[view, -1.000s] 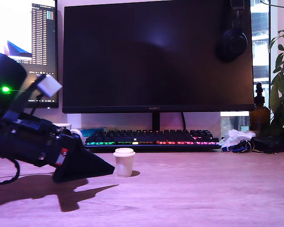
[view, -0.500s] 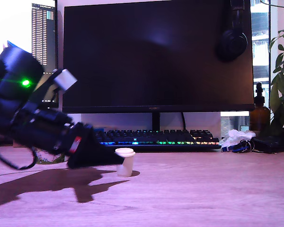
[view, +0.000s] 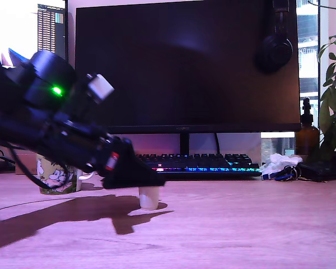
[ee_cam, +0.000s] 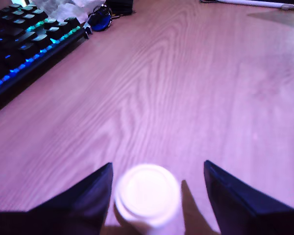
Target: Pick up the coffee capsules on the table and drop them inside the coffee cup
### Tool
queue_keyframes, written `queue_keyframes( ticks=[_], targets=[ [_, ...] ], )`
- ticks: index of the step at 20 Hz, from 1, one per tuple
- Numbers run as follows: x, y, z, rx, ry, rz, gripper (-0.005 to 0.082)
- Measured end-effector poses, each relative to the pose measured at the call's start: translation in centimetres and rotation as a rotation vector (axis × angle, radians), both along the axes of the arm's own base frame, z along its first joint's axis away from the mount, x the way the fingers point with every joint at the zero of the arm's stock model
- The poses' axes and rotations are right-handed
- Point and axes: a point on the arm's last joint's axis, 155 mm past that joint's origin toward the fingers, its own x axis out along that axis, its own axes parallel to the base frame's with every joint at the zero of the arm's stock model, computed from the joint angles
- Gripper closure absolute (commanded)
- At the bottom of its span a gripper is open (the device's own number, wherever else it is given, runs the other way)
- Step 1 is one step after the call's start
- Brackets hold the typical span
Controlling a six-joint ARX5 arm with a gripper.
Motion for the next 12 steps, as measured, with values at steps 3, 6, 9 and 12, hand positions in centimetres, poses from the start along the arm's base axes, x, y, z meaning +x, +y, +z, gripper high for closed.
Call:
queue_keyframes(
  ticks=[3, 6, 9, 12],
  targets=[
    [0.1, 0.0, -1.9, 0.026, 0.043, 0.001, 0.0236],
    [0.0, 0.0, -2.6, 0.037, 0.063, 0.000, 0.0236],
    [0.8, -0.4, -1.7, 0.027, 0.045, 0.000, 0.0237],
    [1.0, -0.5, -1.5, 0.024, 0.039, 0.000, 0.0307]
  ],
)
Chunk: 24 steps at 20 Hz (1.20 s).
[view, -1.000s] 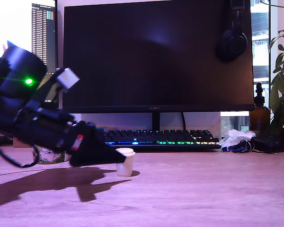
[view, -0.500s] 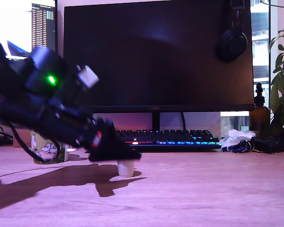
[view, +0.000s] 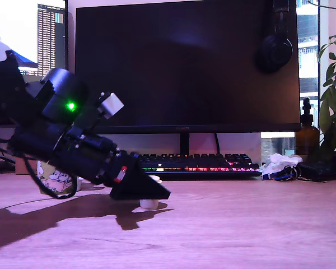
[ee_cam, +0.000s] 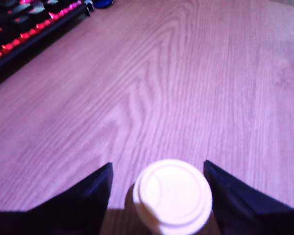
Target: Pick up the coffee capsules on the table and drop them inside the coffee cup
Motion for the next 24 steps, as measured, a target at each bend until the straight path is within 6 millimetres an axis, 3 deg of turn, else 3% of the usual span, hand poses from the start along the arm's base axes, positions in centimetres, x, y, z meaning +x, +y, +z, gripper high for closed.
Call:
queue_keyframes(
  ticks=[3, 5, 13, 18, 24],
  targets=[
    [-0.1, 0.3, -0.6, 0.023, 0.022, 0.015, 0.0474],
    [-0.1, 0.5, -0.9, 0.032, 0.029, 0.020, 0.0522],
    [-0.1, 0.5, -0.9, 0.033, 0.033, 0.021, 0.0524],
    [-0.3, 1.4, -0.6, 0.031, 0.132, 0.075, 0.0524],
    [0.5, 4.4, 5.7, -0.005, 0.101, 0.154, 0.0524]
  ],
)
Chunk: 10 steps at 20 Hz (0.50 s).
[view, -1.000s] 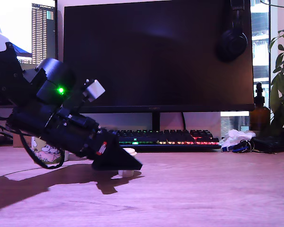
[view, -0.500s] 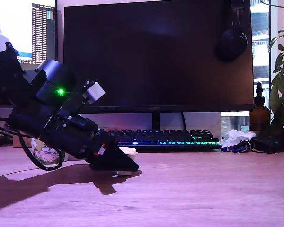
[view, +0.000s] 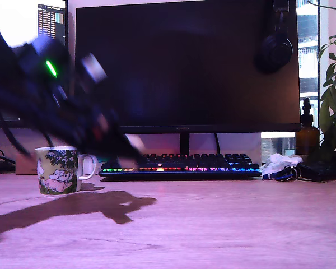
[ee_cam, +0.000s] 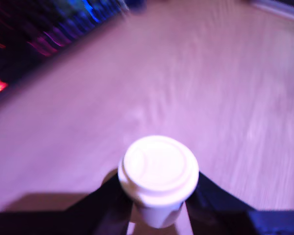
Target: Pick up the coffee capsules on the table and drop them inside the coffee cup
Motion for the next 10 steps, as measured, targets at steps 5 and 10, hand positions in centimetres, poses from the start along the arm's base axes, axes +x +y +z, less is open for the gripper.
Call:
queue_keyframes(
  ticks=[5, 10],
  targets=[
    [2.4, 4.2, 3.1, -0.003, -0.034, 0.170, 0.0524],
    [5.2, 9.0, 3.5, 0.010, -0.030, 0.367, 0.0524]
  ],
)
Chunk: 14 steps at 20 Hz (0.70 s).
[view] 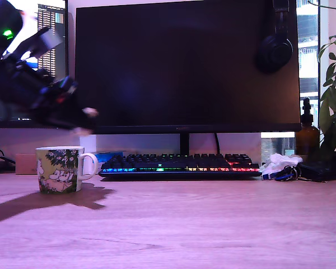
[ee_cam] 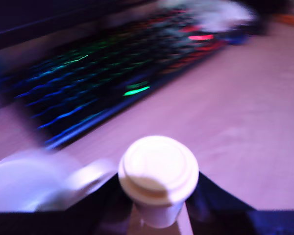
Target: Pick up the coffee capsules on the table and drop them inside the coffee cup
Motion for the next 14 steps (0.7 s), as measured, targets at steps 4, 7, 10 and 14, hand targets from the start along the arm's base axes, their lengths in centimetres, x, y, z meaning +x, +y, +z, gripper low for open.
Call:
queue_keyframes(
  ticks=[4, 7, 10, 14],
  targets=[
    [1.6, 3.0, -0.4, -0.011, 0.041, 0.180, 0.0524],
    [2.1, 3.9, -0.6, -0.022, 0.062, 0.258, 0.0524],
    [2.6, 5.1, -0.8, -0.005, 0.061, 0.332, 0.0524],
    [2.8, 5.6, -0.8, 0.008, 0.058, 0.359, 0.0524]
  ],
)
